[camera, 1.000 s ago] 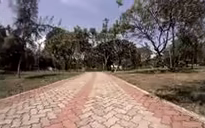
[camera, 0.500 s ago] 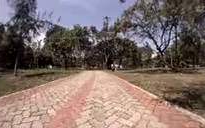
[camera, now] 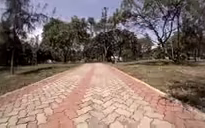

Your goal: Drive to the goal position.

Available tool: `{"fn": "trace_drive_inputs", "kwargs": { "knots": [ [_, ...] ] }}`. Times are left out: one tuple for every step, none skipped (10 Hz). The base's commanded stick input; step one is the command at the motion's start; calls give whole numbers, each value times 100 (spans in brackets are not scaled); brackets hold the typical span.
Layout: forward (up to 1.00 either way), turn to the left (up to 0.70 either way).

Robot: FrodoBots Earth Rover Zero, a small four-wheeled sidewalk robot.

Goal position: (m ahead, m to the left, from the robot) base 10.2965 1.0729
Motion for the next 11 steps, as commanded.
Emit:
{"fn": "trace_drive_inputs", "kwargs": {
  "knots": [
    [70,0],
    [70,0],
    [70,0],
    [70,0],
    [70,0],
    [70,0],
    [70,0],
    [70,0],
    [70,0],
    [70,0],
    [70,0]
  ]
}}
